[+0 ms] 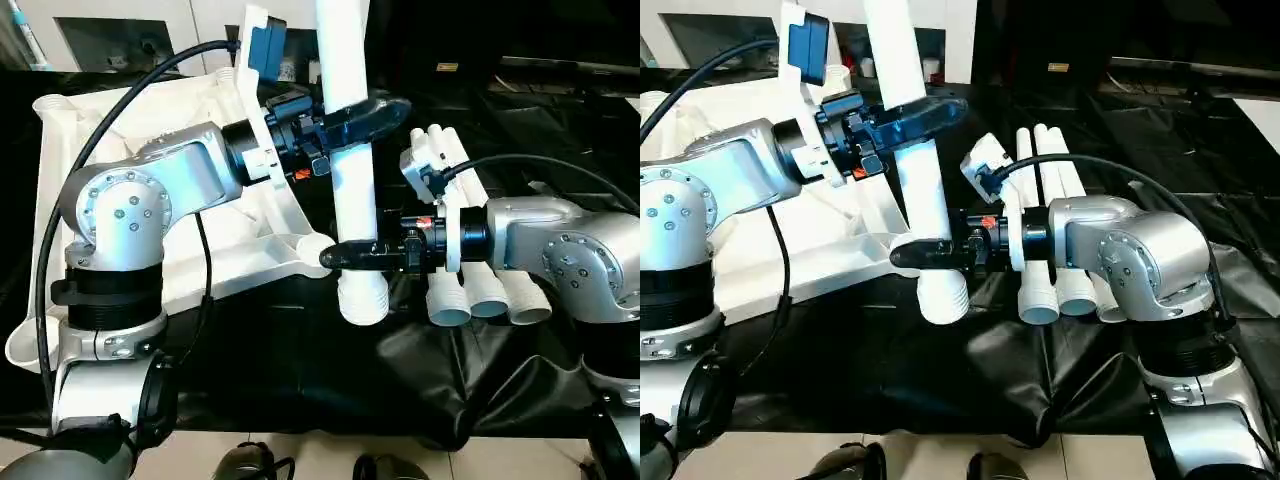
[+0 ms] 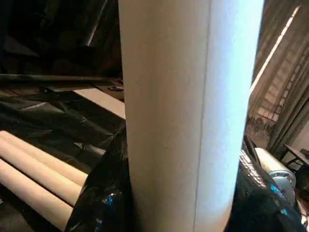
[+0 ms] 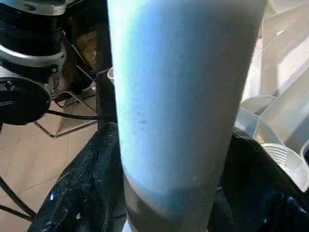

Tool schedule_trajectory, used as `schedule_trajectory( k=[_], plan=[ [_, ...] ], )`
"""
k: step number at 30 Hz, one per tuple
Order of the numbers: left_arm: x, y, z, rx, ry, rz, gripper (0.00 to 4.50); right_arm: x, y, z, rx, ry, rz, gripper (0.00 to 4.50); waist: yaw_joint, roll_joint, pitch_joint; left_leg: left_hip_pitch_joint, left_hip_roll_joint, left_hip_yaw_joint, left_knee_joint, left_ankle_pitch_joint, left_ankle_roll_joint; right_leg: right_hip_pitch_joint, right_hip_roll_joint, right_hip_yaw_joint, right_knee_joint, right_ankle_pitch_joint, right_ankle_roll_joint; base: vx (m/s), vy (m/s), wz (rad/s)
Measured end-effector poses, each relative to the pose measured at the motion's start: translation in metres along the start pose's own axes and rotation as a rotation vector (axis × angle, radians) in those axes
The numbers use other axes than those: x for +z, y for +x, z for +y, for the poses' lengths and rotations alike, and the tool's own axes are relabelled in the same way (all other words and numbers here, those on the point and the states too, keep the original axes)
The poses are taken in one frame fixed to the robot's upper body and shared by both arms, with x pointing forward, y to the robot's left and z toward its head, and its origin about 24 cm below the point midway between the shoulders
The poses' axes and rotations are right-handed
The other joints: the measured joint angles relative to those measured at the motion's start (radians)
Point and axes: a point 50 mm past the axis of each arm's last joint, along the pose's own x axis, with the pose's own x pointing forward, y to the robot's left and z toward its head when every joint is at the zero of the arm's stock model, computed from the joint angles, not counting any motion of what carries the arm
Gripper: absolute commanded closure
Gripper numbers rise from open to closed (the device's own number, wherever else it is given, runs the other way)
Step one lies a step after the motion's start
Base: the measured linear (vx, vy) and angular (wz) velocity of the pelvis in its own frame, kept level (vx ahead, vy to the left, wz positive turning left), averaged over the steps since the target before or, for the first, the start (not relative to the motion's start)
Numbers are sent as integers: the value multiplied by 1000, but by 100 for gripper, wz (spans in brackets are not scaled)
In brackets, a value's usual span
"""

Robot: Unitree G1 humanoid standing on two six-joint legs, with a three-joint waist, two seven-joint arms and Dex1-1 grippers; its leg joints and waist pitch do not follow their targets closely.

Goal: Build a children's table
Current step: Pick table leg

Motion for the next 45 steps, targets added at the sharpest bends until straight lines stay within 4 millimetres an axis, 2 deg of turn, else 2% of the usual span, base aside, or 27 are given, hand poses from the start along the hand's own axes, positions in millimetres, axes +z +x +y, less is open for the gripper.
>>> schedule_trajectory(
  k=[5,8,10,15,20,21,25,45],
  plan=[
    [0,0,0,-3,2,-1,274,-2,1,1,16,8,8,224,0,0,0,0,0,0,0,0,0,0,0,0,0,0,0,0,0,0],
    [0,0,-1,-13,1,1,274,-3,1,1,22,10,13,235,0,0,0,0,0,0,0,0,0,0,0,0,0,0,0,0,0,0],
    [-1,1,-1,-15,1,5,274,-4,1,1,23,11,16,259,0,0,0,0,0,0,0,0,0,0,0,0,0,0,0,0,0,0],
    [-2,2,-1,-17,-2,13,274,-5,0,1,23,11,26,265,0,0,0,0,0,0,0,0,0,0,0,0,0,0,0,0,0,0],
    [-5,2,0,-19,-6,23,274,-8,0,1,16,-4,29,265,0,0,0,0,0,0,0,0,0,0,0,0,0,0,0,0,0,0],
    [-5,2,0,-18,-4,26,274,-9,0,0,11,-10,30,210,0,0,0,0,0,0,0,0,0,0,0,0,0,0,0,0,0,0],
    [-2,0,1,-16,14,10,275,-15,2,0,9,0,49,186,0,0,0,0,0,0,0,0,0,0,0,0,0,0,0,0,0,0],
    [-3,0,-3,-62,28,35,275,-16,3,1,21,7,46,183,1,0,0,0,0,0,0,0,0,0,0,0,0,0,0,0,0,0]
  ],
)
